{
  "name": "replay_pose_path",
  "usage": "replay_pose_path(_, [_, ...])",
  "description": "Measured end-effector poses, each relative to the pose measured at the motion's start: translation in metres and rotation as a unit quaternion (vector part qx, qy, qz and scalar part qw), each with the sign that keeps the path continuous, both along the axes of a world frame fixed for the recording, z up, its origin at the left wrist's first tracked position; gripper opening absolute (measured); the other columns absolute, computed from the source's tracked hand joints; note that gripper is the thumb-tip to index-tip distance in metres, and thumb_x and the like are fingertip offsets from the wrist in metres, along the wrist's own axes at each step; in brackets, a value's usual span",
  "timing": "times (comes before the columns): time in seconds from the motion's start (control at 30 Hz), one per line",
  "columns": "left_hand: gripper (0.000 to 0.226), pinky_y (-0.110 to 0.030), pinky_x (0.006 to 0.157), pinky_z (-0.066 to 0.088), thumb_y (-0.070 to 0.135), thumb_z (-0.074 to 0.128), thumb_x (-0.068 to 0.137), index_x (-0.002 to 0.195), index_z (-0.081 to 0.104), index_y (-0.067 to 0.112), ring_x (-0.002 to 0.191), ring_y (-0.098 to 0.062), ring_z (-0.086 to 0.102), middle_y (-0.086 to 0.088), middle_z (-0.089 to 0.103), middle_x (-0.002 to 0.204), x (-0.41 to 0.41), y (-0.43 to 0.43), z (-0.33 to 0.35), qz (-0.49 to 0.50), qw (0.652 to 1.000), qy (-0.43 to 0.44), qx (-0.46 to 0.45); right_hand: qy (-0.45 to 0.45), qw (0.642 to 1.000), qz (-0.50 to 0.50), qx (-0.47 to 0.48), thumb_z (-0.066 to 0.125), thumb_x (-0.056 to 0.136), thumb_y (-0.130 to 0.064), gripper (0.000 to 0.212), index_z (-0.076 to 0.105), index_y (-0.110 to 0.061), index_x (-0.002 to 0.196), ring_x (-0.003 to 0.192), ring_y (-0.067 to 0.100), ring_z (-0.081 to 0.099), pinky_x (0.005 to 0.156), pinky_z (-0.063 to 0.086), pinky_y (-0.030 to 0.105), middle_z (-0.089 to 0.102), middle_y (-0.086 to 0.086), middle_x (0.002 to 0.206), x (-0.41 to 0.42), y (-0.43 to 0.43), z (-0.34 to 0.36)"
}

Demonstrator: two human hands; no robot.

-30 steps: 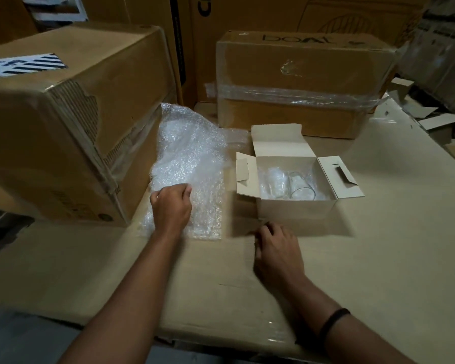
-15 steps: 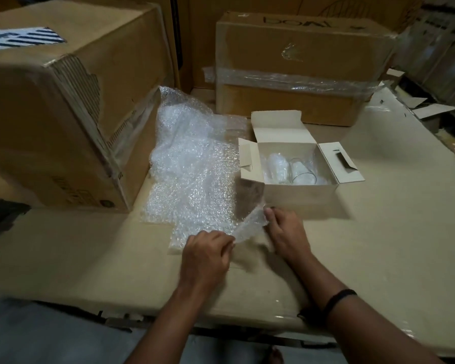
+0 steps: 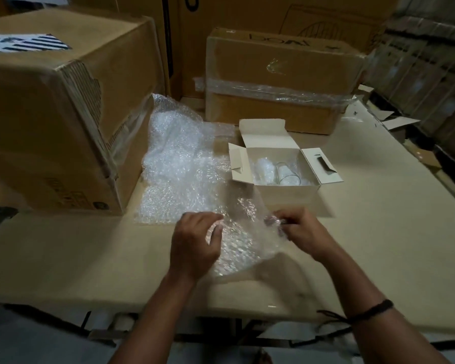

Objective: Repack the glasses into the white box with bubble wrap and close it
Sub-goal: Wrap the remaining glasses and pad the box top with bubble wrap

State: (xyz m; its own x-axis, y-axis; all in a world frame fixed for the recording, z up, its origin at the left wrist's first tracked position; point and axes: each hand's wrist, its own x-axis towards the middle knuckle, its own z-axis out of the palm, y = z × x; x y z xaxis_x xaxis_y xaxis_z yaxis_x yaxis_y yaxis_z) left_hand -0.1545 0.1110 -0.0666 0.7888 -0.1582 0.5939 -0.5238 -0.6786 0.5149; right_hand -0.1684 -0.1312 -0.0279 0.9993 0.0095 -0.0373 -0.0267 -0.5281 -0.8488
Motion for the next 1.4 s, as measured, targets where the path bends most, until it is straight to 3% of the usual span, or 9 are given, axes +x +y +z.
replay_pose_path(0.3, [0.067,-0.05,0.117,0.005,0.053,0.045,0.093,0.15,0.014,0.04,0.148,-0.018,0.004,0.01,0.013,0.16,0.02,-0.065,-0.01,-0.143,0.926,0.177,0.3,0.125,0.95,-0.015,-0.285,0.043,0.073,0.013,0.052,0.075,-0.027,0.076,0.074,0.006,0.064,0.064,0.045,0.017,0.073,-0.008,0.082,-0.002,-0.092,0.026])
replay_pose_path(0.5, [0.066,-0.056,0.116,-0.001,0.065,0.038,0.091,0.149,0.021,0.039,0.148,-0.021,0.001,0.004,0.008,0.162,0.005,-0.099,-0.013,-0.16,0.893,0.205,0.368,0.107,0.917,-0.095,-0.372,0.057,0.081,-0.004,0.034,0.068,-0.037,0.08,0.095,0.024,0.065,0.087,0.051,0.033,0.072,0.002,0.104,0.028,-0.138,0.016])
replay_pose_path(0.7, [0.063,-0.05,0.117,-0.001,0.063,0.036,0.093,0.149,0.022,0.038,0.148,-0.019,0.002,0.006,0.006,0.161,-0.002,-0.111,-0.021,-0.126,0.897,0.256,0.338,0.063,0.844,-0.079,-0.527,0.061,0.089,-0.022,0.042,0.056,-0.03,0.13,0.125,0.026,0.048,0.103,0.033,0.041,0.051,0.004,0.139,0.034,-0.14,0.003])
replay_pose_path(0.83, [0.063,-0.048,0.119,0.002,0.067,0.033,0.091,0.148,0.022,0.041,0.148,-0.015,0.004,0.012,0.01,0.16,0.0,-0.111,-0.032,-0.106,0.913,0.237,0.316,-0.033,0.864,-0.013,-0.503,0.046,0.096,-0.046,0.054,0.038,-0.02,0.143,0.138,0.026,0.034,0.114,0.022,0.042,0.032,0.008,0.154,0.015,-0.105,-0.018])
replay_pose_path(1.0, [0.074,-0.044,0.115,0.015,0.071,0.025,0.079,0.141,0.041,0.035,0.141,-0.018,0.027,0.007,0.035,0.153,-0.004,-0.105,-0.024,-0.044,0.94,0.219,0.258,0.054,0.9,0.043,-0.431,0.005,0.089,-0.071,0.084,-0.005,-0.02,0.155,0.149,0.024,-0.009,0.119,-0.004,0.05,-0.009,0.007,0.162,-0.008,-0.08,-0.07])
replay_pose_path(1.07, [0.06,-0.047,0.104,0.03,0.063,0.038,0.082,0.127,0.058,0.029,0.126,-0.024,0.044,0.0,0.055,0.136,-0.008,-0.095,-0.021,0.096,0.968,0.143,0.184,0.04,0.907,0.026,-0.418,0.009,0.089,-0.071,0.085,-0.007,-0.019,0.154,0.149,0.024,-0.01,0.118,-0.005,0.049,-0.011,0.008,0.162,-0.01,-0.084,-0.071])
replay_pose_path(1.17, [0.06,-0.047,0.097,0.028,0.061,0.056,0.082,0.128,0.057,0.023,0.121,-0.03,0.039,-0.006,0.052,0.133,-0.019,-0.075,-0.017,0.293,0.924,0.188,0.16,0.046,0.906,0.046,-0.419,-0.003,0.083,-0.072,0.09,-0.01,-0.017,0.153,0.148,0.021,-0.014,0.119,-0.007,0.047,-0.014,0.006,0.161,-0.015,-0.087,-0.072])
replay_pose_path(1.3, [0.059,-0.047,0.097,0.022,0.069,0.054,0.077,0.119,0.062,0.028,0.125,-0.028,0.03,-0.006,0.044,0.139,-0.028,-0.059,-0.025,0.332,0.877,0.276,0.212,0.037,0.907,0.041,-0.418,-0.01,0.08,-0.073,0.093,-0.006,-0.016,0.154,0.148,0.019,-0.014,0.12,-0.006,0.046,-0.013,0.005,0.161,-0.019,-0.086,-0.074])
replay_pose_path(1.4, [0.035,-0.045,0.095,0.024,0.053,0.057,0.083,0.107,0.065,0.027,0.118,-0.025,0.042,0.0,0.059,0.124,-0.031,-0.066,-0.025,0.312,0.899,0.249,0.179,0.035,0.913,0.03,-0.406,0.002,0.088,-0.071,0.086,0.001,-0.016,0.155,0.149,0.019,-0.009,0.121,-0.004,0.046,-0.008,0.004,0.162,-0.018,-0.084,-0.073])
